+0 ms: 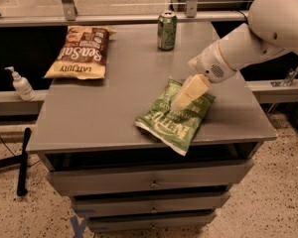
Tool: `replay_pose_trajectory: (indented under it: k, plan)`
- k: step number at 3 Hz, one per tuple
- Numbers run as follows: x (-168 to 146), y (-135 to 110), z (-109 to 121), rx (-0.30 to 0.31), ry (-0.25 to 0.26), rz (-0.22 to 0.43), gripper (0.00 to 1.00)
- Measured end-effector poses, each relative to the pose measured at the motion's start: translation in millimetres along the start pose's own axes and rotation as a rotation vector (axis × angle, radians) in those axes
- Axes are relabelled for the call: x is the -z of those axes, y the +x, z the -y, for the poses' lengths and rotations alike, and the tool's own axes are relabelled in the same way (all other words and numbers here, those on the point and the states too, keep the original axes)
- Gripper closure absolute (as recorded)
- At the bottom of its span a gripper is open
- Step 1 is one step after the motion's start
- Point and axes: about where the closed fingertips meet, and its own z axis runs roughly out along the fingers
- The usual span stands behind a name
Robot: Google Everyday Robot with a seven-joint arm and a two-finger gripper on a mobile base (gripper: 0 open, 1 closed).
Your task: Move green jalapeno chip bag near green can
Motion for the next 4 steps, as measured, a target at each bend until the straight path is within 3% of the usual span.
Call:
replay_pose_trajectory:
  k: [2,4]
  plan:
    - [-8,21,-3,-0.04,-0.005,-0.018,0.41]
    - [3,24,3,-0.067,0.035,-0.004,0.88]
